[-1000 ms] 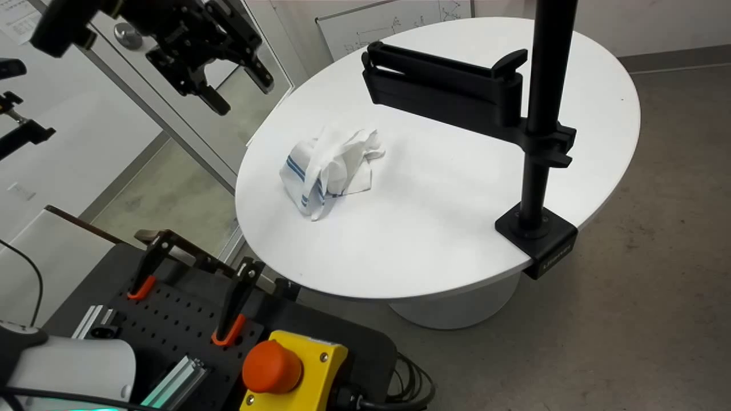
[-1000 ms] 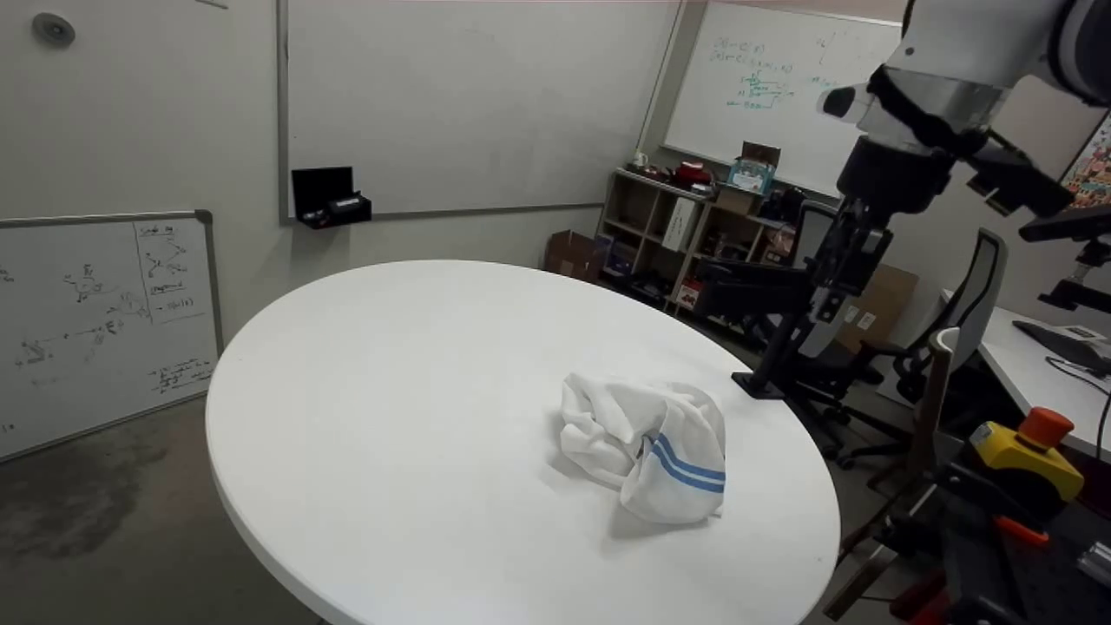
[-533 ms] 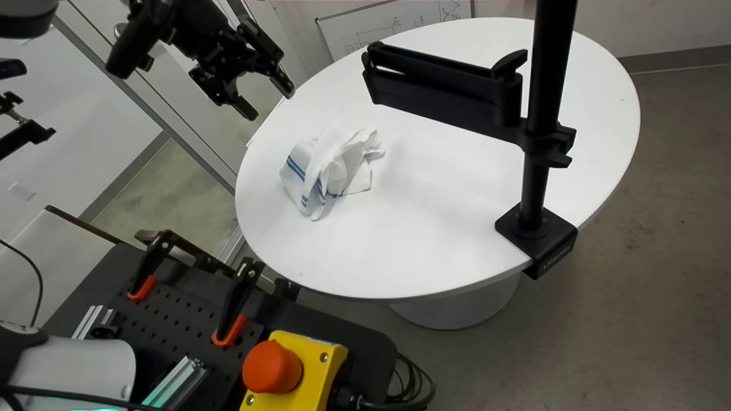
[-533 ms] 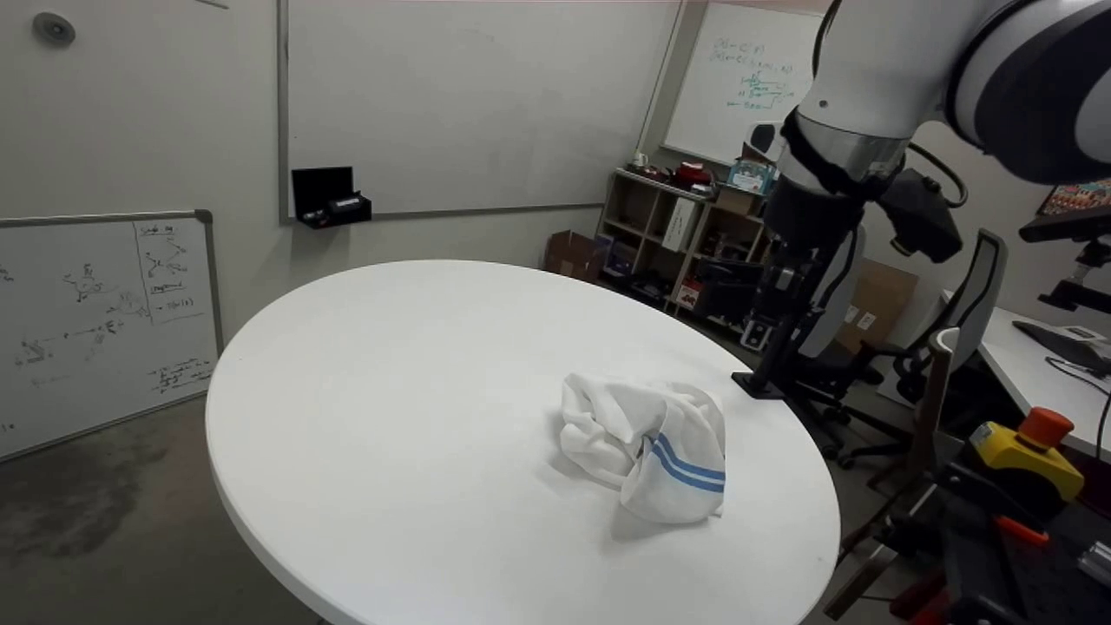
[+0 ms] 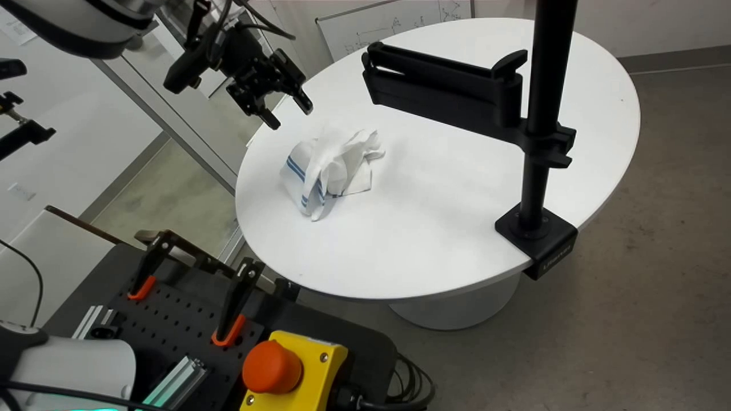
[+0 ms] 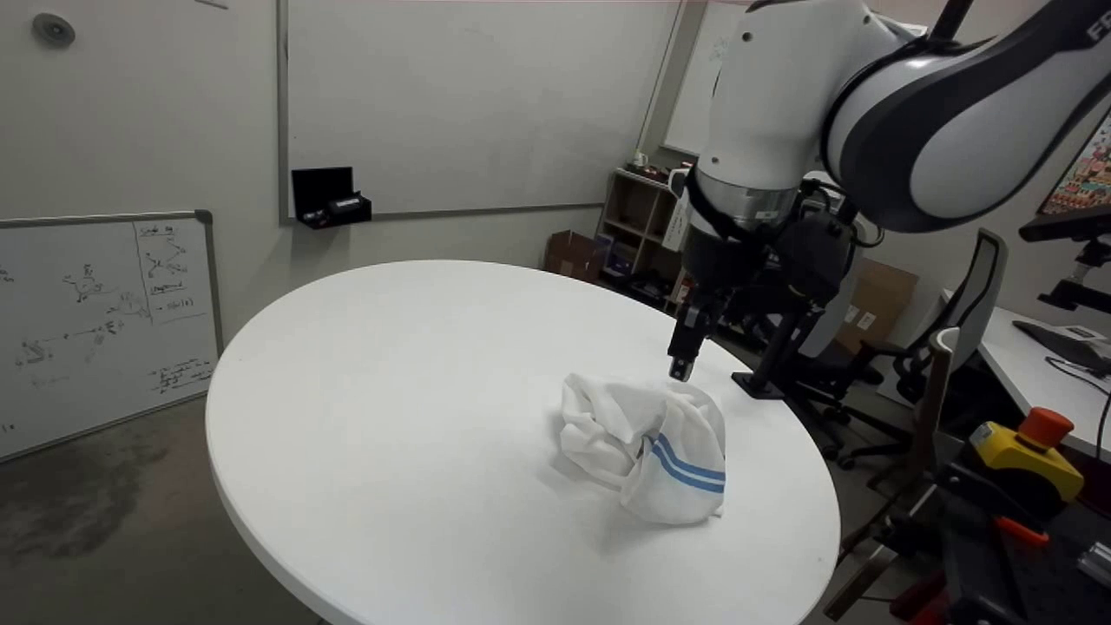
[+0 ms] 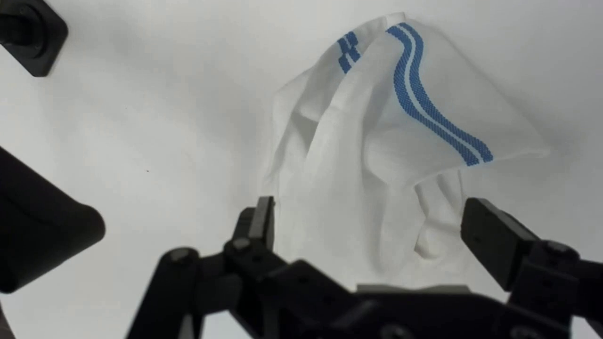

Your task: Pick up the cloth from the table and put it on the tripod.

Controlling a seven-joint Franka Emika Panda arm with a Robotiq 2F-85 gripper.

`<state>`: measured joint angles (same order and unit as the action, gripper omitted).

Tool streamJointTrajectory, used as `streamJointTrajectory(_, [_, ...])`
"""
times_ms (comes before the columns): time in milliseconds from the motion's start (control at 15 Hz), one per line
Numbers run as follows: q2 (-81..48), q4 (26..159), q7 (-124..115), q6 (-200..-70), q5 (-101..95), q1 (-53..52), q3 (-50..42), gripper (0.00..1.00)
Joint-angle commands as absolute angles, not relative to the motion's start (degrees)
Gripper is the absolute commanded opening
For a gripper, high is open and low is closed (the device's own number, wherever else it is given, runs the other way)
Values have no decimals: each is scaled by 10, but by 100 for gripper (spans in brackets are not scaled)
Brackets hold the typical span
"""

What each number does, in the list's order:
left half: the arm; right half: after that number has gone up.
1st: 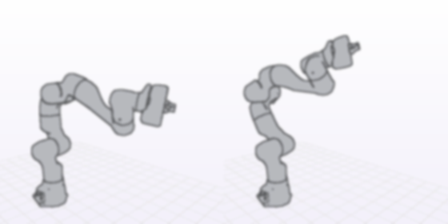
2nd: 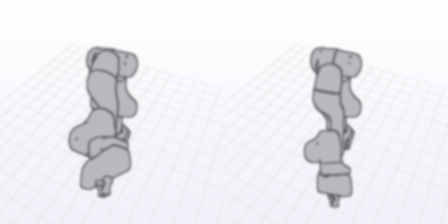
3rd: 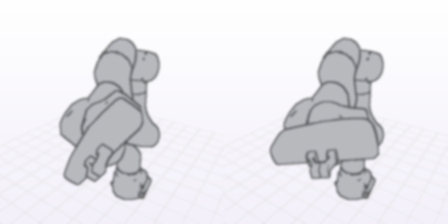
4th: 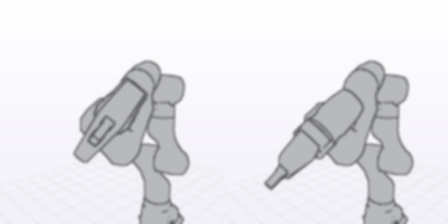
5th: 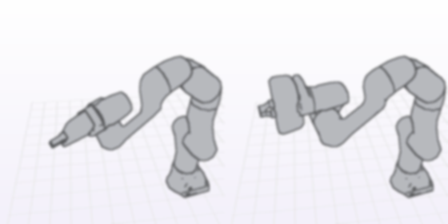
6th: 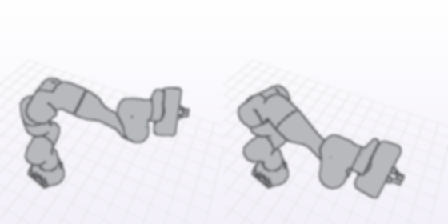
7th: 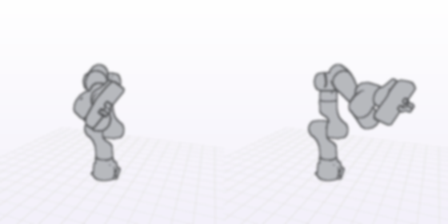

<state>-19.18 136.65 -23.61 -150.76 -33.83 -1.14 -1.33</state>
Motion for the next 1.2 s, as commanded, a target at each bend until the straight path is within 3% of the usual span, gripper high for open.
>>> streamJointTrajectory(0, [-260, 1313, -241, -1509, -308, -51, -41, 100])
streamJointTrajectory(200, [-293, 1292, -233, -1507, -281, -69, -56, 100])
streamJointTrajectory(267, [-302, 1288, -232, -1507, -274, -74, -61, 76])
streamJointTrajectory(400, [-316, 1282, -228, -1506, -259, -81, -69, 69])
streamJointTrajectory(933, [-343, 1271, -210, -1502, -224, -83, -82, 6])
streamJointTrajectory(1000, [-341, 1272, -208, -1502, -219, -81, -82, 1])
streamJointTrajectory(1133, [-331, 1279, -199, -1505, -211, -78, -83, 0])
